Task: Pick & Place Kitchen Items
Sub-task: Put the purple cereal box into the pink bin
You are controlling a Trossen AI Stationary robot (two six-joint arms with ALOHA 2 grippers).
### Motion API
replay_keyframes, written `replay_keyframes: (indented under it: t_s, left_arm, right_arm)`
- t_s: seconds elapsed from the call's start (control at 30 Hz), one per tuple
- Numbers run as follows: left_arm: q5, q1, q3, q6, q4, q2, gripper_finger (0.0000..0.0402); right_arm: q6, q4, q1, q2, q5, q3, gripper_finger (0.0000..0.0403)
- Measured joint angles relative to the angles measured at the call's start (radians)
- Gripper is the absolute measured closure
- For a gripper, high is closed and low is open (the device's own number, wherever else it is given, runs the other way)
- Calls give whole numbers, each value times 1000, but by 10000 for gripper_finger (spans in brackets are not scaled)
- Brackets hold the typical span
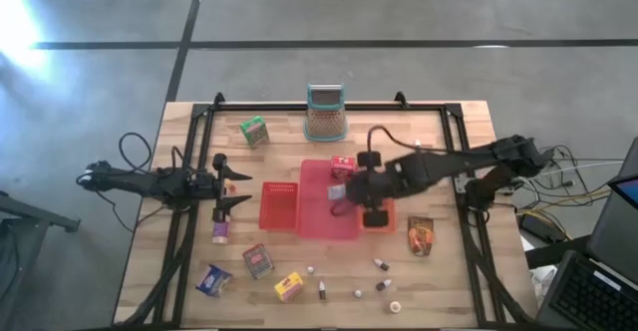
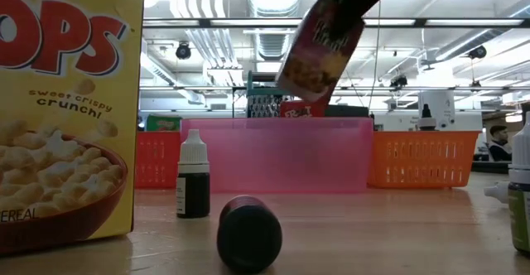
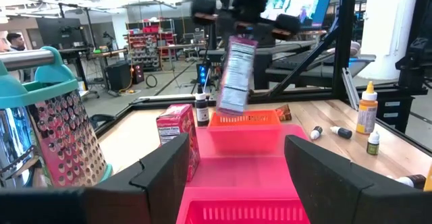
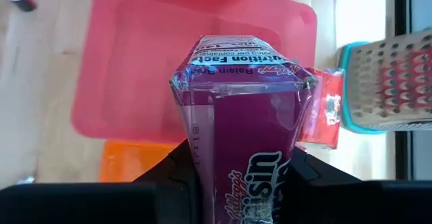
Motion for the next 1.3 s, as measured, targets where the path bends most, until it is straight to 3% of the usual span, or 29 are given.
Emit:
replay_keyframes:
  t_s: [0.43, 0.63, 0.8, 0.97, 1.3]
  left_arm:
    - [0, 0, 0, 0, 0, 6, 154]
    - [0, 0, 0, 0, 0, 7, 154]
    - [0, 0, 0, 0, 0, 7, 154]
    - [0, 0, 0, 0, 0, 7, 154]
    - [0, 0, 0, 0, 0, 7, 154]
  right_arm:
    - [-39, 54, -102, 126, -51, 0, 255]
    - [-28, 51, -152, 169, -57, 0, 263]
    - [-10, 44, -192, 201, -139, 0, 282]
    - [-9, 38, -211, 220, -152, 0, 290]
    - [-9, 31, -213, 243, -154, -2, 253]
